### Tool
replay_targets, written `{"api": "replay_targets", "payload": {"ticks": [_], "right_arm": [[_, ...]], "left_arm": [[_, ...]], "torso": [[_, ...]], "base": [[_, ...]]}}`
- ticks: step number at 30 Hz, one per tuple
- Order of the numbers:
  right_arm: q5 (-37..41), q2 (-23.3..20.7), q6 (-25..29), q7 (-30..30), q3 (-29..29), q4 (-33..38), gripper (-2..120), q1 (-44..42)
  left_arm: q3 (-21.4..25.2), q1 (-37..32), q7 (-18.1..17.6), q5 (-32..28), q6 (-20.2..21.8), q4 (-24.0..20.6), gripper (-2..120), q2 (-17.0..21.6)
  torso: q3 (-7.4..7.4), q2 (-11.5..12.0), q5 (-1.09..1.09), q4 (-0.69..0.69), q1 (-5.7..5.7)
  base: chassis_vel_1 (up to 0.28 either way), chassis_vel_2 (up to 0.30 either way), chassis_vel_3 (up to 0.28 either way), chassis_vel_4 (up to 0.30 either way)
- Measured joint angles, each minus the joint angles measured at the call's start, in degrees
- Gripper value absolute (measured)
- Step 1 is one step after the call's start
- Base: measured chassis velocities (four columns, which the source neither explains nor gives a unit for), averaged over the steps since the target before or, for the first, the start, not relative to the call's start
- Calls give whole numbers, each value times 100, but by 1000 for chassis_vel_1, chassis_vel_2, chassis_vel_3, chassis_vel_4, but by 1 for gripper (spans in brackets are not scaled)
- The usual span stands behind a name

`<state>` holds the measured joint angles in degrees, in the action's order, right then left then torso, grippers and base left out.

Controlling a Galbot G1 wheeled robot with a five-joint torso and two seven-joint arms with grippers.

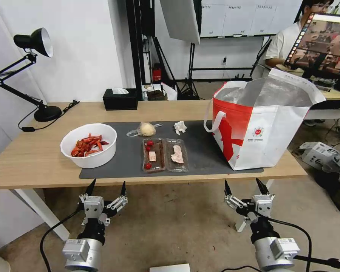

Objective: Pick up the trash from the table and place it into the takeout bag.

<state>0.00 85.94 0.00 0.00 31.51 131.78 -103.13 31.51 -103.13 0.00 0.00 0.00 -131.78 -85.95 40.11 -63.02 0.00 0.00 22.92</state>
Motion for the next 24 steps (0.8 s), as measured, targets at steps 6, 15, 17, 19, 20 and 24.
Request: {"api": "replay_targets", "payload": {"ticks": [6, 15, 17, 19, 20, 24], "right_arm": [[0, 0, 0, 0, 0, 0, 100, 0], [0, 0, 0, 0, 0, 0, 100, 0], [0, 0, 0, 0, 0, 0, 100, 0], [0, 0, 0, 0, 0, 0, 100, 0], [0, 0, 0, 0, 0, 0, 100, 0], [0, 0, 0, 0, 0, 0, 100, 0]], "left_arm": [[0, 0, 0, 0, 0, 0, 100, 0], [0, 0, 0, 0, 0, 0, 100, 0], [0, 0, 0, 0, 0, 0, 100, 0], [0, 0, 0, 0, 0, 0, 100, 0], [0, 0, 0, 0, 0, 0, 100, 0], [0, 0, 0, 0, 0, 0, 100, 0]], "torso": [[0, 0, 0, 0, 0], [0, 0, 0, 0, 0], [0, 0, 0, 0, 0], [0, 0, 0, 0, 0], [0, 0, 0, 0, 0], [0, 0, 0, 0, 0]], "base": [[0, 0, 0, 0], [0, 0, 0, 0], [0, 0, 0, 0], [0, 0, 0, 0], [0, 0, 0, 0], [0, 0, 0, 0]]}}
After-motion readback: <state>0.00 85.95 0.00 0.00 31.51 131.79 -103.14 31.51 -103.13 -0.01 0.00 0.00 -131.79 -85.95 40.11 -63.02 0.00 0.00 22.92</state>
